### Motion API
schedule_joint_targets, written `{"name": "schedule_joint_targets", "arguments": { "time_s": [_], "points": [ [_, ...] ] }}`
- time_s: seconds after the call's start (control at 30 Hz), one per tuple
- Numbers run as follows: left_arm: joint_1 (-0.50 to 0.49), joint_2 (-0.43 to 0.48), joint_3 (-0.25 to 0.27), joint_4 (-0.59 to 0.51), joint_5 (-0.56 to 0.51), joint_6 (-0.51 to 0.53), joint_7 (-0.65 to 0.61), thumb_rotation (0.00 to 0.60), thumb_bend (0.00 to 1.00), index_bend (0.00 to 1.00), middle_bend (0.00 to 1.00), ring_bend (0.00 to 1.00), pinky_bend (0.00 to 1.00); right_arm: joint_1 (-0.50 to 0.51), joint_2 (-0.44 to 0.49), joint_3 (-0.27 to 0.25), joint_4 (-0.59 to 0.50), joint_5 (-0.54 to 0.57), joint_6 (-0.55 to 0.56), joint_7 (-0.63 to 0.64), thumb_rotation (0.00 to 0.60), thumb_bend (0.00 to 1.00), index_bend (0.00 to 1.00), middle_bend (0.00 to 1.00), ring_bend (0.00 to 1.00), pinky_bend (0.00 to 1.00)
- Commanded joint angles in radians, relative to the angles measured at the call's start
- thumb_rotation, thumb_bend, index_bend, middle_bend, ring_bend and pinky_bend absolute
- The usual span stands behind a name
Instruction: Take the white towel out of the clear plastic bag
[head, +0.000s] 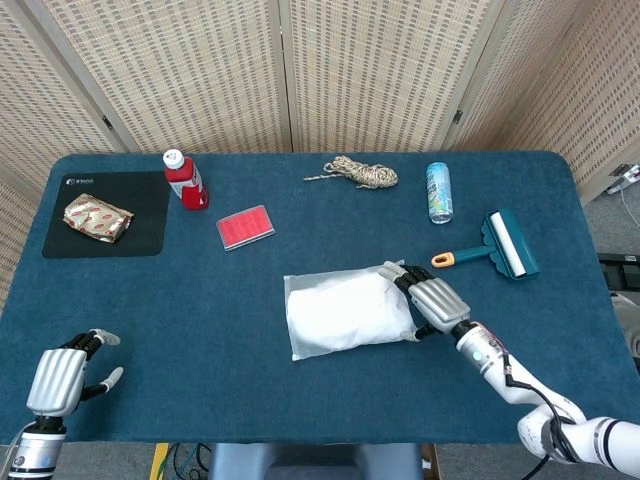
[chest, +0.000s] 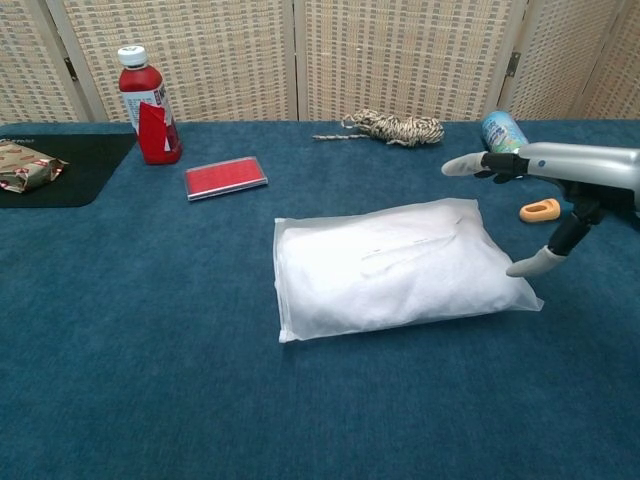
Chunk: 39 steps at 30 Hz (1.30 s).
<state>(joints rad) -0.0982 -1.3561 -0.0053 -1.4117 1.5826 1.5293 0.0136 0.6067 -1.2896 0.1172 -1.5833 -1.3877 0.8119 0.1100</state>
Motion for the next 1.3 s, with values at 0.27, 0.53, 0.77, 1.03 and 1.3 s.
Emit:
{"name": "schedule_joint_targets", "arguments": {
  "time_s": [0.27,0.53,0.77,1.03,1.3],
  "points": [
    [0.003,-0.009,0.006,0.007,0.0,-0.002,-0.002,0.6,0.23,0.42,0.41,0.43,0.63,0.045,-0.075,-0.007,0.069,0.07,-0.055,-0.062,0.6,0.0,0.0,0.0,0.0,0.07],
    [0.003,-0.013,0.001,0.01,-0.007,-0.003,-0.014,0.6,0.23,0.42,0.41,0.43,0.63,0.084,-0.142,-0.005,0.131,0.113,-0.098,-0.081,0.6,0.0,0.0,0.0,0.0,0.07],
    [0.007,-0.021,0.007,0.02,-0.004,-0.003,-0.016,0.6,0.23,0.42,0.41,0.43,0.63,0.103,-0.187,-0.005,0.179,0.095,-0.098,-0.06,0.6,0.0,0.0,0.02,0.0,0.16],
    [0.003,-0.024,0.008,0.02,-0.005,-0.012,-0.015,0.6,0.23,0.42,0.41,0.43,0.63,0.116,-0.219,-0.007,0.223,0.083,-0.089,-0.053,0.6,0.0,0.02,0.22,0.17,0.35],
    [0.003,-0.027,0.01,0.025,-0.002,-0.012,-0.017,0.6,0.23,0.42,0.41,0.43,0.63,0.108,-0.255,-0.005,0.26,0.058,-0.029,-0.046,0.6,0.27,0.36,0.5,0.45,0.58]
  ]
}}
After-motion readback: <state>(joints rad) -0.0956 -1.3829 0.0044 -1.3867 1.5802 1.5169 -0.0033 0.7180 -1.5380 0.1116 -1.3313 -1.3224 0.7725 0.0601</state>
